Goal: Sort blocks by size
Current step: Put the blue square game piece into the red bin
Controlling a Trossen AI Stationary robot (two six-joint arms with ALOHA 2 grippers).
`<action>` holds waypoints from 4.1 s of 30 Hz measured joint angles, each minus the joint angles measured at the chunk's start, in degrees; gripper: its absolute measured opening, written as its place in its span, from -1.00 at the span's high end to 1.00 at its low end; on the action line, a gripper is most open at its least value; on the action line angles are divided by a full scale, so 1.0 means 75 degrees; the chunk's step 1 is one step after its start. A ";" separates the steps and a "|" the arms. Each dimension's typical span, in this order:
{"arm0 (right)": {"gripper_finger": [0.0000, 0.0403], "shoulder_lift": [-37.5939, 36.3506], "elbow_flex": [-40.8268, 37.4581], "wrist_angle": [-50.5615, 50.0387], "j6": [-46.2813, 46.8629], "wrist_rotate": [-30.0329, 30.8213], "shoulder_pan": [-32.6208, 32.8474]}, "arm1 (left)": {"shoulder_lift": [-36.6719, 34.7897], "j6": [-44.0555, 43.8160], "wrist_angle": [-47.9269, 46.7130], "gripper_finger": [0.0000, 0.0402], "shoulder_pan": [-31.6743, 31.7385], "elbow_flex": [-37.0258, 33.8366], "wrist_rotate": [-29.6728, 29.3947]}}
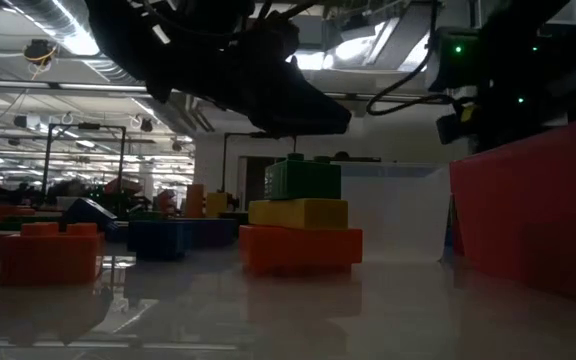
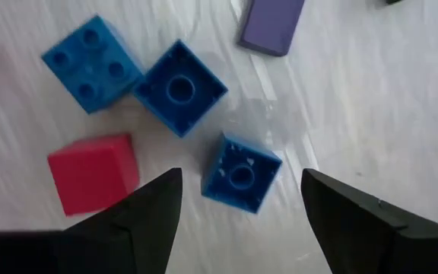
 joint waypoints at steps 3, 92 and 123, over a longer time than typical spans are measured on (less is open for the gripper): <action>-0.33 0.0000 -0.0111 0.0121 0.0094 0.0093 0.0000 | 0.0000 -0.0142 -0.0042 0.05 0.0000 0.0000 -0.0001; 0.25 0.0000 0.1600 0.1324 0.0844 -0.1278 0.5176 | -0.2984 -0.5585 -0.6507 0.06 -0.1872 -0.0259 -0.1787; -0.07 0.0376 0.1598 0.1325 0.1139 -0.1203 0.5156 | -0.1460 -0.6055 -0.6195 0.06 -0.1964 -0.0405 -0.2294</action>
